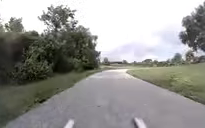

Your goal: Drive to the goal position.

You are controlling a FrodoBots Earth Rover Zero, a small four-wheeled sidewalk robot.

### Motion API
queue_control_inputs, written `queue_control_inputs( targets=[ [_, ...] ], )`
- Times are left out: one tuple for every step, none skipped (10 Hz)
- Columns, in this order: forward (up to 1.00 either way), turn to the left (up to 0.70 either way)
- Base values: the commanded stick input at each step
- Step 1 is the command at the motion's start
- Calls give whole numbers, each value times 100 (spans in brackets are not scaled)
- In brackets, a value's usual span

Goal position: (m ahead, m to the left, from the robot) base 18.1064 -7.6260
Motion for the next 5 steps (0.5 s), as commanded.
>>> queue_control_inputs(
  targets=[
    [70,0],
    [70,0],
    [70,0],
    [70,0],
    [70,0]
  ],
)
